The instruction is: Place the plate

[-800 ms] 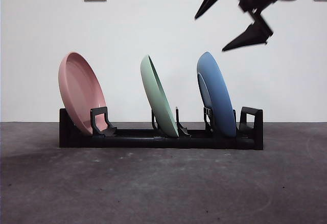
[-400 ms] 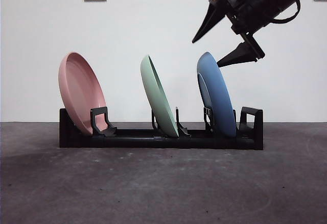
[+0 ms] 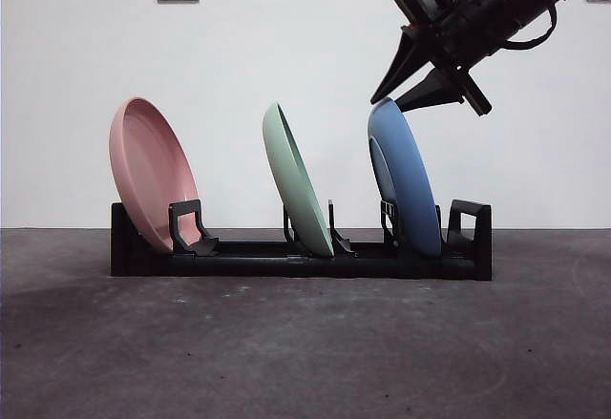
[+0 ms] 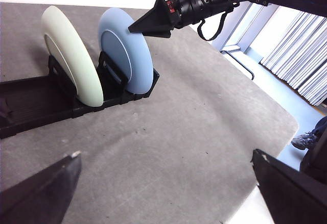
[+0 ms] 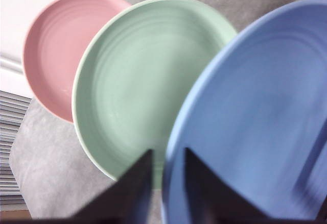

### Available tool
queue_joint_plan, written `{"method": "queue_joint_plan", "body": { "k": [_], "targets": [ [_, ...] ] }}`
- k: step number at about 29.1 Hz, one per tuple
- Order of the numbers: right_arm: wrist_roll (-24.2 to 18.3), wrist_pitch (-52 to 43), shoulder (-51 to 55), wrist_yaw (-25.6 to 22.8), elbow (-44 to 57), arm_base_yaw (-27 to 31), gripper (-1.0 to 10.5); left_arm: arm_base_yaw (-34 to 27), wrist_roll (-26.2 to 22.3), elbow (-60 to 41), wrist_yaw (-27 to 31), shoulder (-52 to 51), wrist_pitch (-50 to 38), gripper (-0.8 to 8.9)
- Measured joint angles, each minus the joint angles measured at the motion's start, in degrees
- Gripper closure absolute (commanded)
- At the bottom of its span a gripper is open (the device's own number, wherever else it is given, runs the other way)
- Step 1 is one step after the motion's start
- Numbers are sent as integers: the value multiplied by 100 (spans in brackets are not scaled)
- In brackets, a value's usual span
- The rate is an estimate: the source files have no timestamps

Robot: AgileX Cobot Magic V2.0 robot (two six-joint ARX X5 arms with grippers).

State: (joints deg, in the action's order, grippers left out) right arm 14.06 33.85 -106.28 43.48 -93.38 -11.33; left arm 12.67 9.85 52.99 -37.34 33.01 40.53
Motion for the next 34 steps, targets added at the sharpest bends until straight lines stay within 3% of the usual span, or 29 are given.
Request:
{"method": "queue_joint_plan", "body": {
  "k": [14, 25, 34],
  "targets": [
    [168, 125, 107, 162, 0, 31, 935, 0, 0, 0, 0, 0, 42, 283],
    [192, 125, 855, 514, -17, 39, 935, 0, 0, 0, 0, 0, 66, 283],
    [17, 734, 1961, 542, -22, -120, 935, 0, -2, 0, 201, 0, 111, 283]
  ]
}}
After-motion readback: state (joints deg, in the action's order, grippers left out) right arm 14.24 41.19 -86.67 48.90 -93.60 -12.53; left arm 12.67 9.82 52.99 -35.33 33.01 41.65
